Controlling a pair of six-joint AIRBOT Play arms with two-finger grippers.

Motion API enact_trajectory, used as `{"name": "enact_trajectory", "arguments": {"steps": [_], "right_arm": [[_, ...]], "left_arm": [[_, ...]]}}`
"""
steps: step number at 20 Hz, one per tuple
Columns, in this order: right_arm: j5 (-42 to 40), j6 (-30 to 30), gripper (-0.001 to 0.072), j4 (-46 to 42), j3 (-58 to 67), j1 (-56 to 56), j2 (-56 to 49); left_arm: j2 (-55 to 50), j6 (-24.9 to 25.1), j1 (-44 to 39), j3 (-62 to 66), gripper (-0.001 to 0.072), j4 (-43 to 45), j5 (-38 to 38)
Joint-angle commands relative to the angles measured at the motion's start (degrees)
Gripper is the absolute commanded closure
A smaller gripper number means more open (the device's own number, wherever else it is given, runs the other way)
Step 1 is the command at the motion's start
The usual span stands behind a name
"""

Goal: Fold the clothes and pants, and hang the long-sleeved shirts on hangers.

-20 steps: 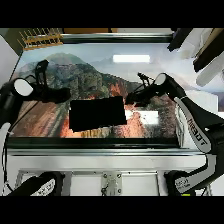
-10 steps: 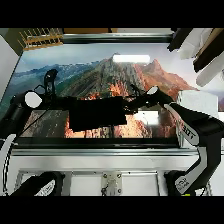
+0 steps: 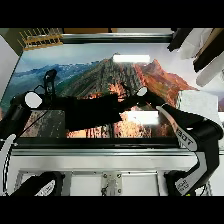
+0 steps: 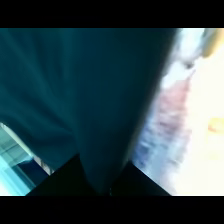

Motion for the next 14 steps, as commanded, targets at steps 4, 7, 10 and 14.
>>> {"name": "enact_trajectory", "arguments": {"steps": [4, 7, 10, 14], "right_arm": [[10.3, 10.2, 0.0700, -26.4, 9.5, -19.5, 14.7], [9.7, 10.3, 0.0700, -27.1, 10.3, -32.4, 20.3], [8.7, 12.3, 0.0700, -26.9, 10.3, -44.2, 23.8], [9.6, 12.8, 0.0700, -26.8, 10.3, -53.8, 28.1]], "left_arm": [[0.0, -0.1, 0.0, 0.0, 0.0702, 0.1, 0.1], [0.0, -0.1, 0.0, 0.0, 0.0702, 0.1, 0.1], [0.0, -0.1, 0.0, 0.0, 0.0702, 0.1, 0.1], [0.0, -0.1, 0.0, 0.0, 0.0702, 0.1, 0.2]]}}
